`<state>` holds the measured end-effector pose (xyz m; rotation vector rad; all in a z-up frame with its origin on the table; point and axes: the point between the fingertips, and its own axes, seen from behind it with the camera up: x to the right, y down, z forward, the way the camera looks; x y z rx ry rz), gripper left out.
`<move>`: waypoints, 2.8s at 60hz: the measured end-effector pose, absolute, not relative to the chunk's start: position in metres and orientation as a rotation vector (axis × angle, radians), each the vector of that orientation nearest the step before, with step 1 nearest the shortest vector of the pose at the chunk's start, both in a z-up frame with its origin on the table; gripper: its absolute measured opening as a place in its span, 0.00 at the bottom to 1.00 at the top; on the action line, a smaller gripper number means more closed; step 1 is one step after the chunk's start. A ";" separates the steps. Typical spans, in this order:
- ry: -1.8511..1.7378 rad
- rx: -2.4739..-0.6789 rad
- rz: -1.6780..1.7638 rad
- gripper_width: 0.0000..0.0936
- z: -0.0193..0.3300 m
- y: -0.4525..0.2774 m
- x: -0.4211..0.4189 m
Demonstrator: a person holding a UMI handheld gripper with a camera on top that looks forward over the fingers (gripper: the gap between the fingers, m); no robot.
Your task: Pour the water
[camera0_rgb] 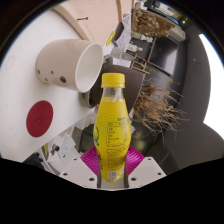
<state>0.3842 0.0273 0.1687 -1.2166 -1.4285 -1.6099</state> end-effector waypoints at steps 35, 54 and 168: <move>-0.753 -1.649 -0.888 0.33 0.204 0.009 0.369; -0.262 -1.903 -0.132 0.33 0.130 0.000 0.355; 0.016 -2.185 -0.105 0.92 0.291 -0.342 0.066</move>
